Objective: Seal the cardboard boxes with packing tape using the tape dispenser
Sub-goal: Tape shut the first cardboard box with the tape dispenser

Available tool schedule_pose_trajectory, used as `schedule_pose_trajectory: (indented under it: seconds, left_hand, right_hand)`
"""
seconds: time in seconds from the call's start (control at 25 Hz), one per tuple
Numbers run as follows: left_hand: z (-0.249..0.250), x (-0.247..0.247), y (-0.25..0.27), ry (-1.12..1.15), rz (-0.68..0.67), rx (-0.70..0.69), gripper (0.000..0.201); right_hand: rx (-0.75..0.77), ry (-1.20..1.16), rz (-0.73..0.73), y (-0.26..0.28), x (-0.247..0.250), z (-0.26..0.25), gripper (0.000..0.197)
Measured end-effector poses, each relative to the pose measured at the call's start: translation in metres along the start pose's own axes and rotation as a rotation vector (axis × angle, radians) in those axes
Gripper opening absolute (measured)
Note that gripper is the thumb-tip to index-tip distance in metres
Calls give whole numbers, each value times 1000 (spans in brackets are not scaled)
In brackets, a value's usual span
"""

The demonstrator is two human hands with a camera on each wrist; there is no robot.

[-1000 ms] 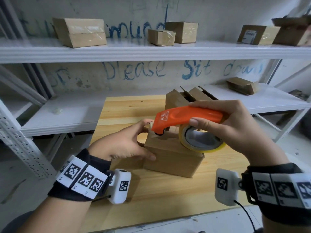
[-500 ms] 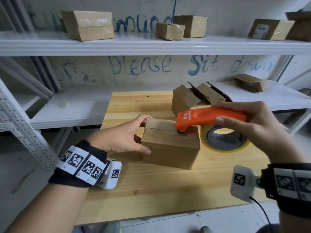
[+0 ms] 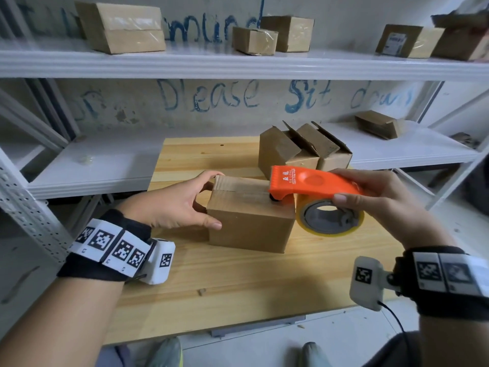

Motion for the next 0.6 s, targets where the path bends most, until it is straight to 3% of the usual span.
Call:
schedule_pose_trajectory:
  seconds: [0.28,0.44,0.6]
  left_hand:
    - [-9,4,0,38,-4,18,113]
    - [-11,4,-2,81,-21,14,112]
    - [-8,4,0,107,-29,7,117]
  right_hand:
    - [-21,14,72,9,26,16,28]
    - [14,-1,117,13,29,18,18]
    - [-6,22,98,17,34,28,39]
Point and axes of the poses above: each hand's wrist, its own y-axis away from the middle knuckle, its own x-axis out of the back of the hand, z = x × y, the point moved 6 cm from there along -y, towards the middle knuckle, and after that the axes turned 8 degrees about z, right-handed, at the moved point
